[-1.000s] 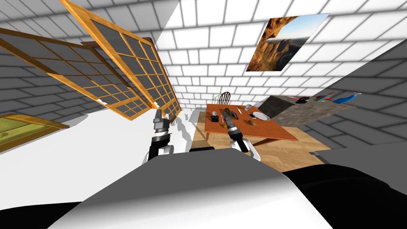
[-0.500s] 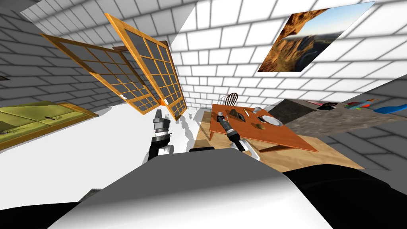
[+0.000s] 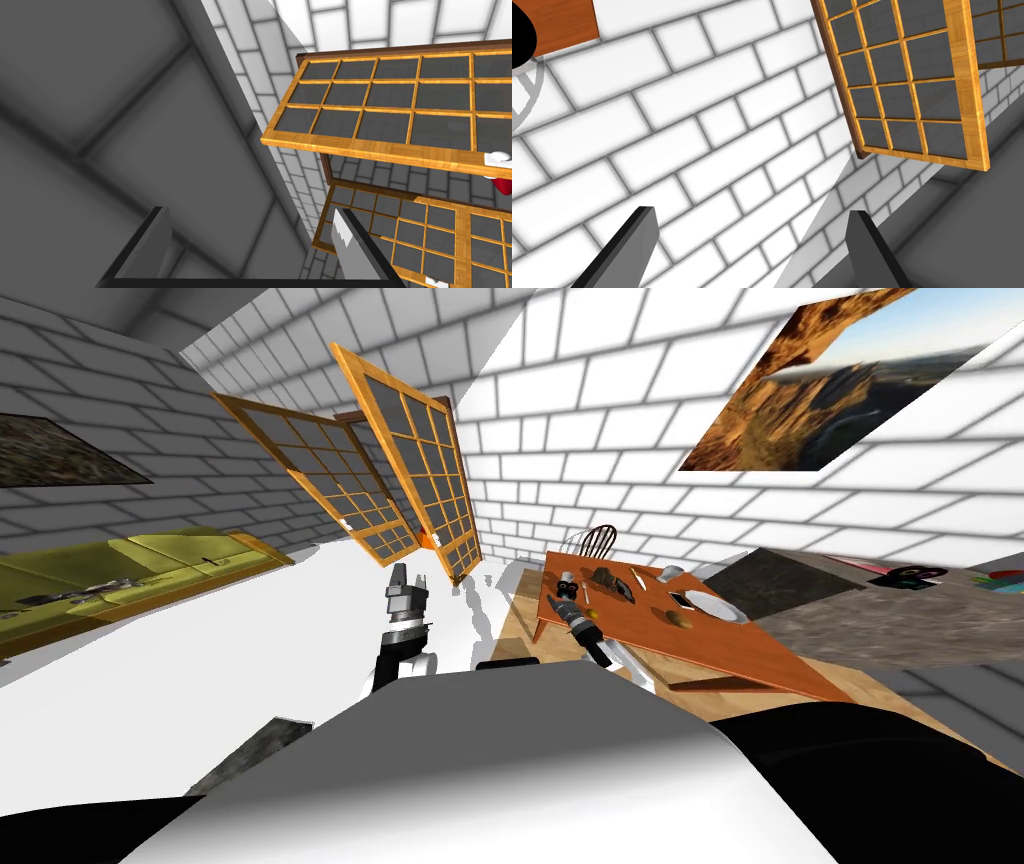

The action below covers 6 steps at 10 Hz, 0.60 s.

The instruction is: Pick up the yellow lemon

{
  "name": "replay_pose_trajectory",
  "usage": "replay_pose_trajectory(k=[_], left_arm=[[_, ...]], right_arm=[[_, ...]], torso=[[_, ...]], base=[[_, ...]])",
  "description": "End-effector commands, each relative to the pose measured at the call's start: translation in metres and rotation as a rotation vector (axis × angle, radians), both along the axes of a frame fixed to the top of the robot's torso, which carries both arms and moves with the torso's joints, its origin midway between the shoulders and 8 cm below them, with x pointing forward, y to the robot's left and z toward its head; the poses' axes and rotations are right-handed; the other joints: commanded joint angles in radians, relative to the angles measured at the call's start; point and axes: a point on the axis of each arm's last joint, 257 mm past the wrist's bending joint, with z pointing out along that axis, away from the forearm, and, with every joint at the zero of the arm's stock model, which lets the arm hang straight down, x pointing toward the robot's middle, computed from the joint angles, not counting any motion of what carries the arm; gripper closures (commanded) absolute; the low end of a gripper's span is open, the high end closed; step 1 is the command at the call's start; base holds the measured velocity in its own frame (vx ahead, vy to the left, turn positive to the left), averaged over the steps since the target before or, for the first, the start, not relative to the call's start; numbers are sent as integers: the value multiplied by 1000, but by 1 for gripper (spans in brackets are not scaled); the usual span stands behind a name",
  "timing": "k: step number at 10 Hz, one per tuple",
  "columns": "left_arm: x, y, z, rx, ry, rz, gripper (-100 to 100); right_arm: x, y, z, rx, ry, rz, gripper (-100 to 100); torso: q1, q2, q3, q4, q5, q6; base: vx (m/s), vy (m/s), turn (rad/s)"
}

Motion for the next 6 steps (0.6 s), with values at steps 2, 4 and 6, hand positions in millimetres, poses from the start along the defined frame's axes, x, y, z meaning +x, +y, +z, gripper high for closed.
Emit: replay_pose_trajectory(k=[2, 4, 6], left_arm=[[0, 0, 0, 0, 0, 0, 0], [0, 0, 0, 0, 0, 0, 0], [0, 0, 0, 0, 0, 0, 0]], right_arm=[[-6, -11, -31, -106, 55, -1, -100], [-17, -33, -73, -277, 141, 2, -100], [-25, -47, -95, -371, 185, 5, -100]], torso=[[0, 0, 0, 0, 0, 0], [-1, -1, 0, 0, 0, -1], [-1, -1, 0, 0, 0, 0]], base=[[-10, 16, 121], [-6, 11, 216], [-4, -2, 134]])
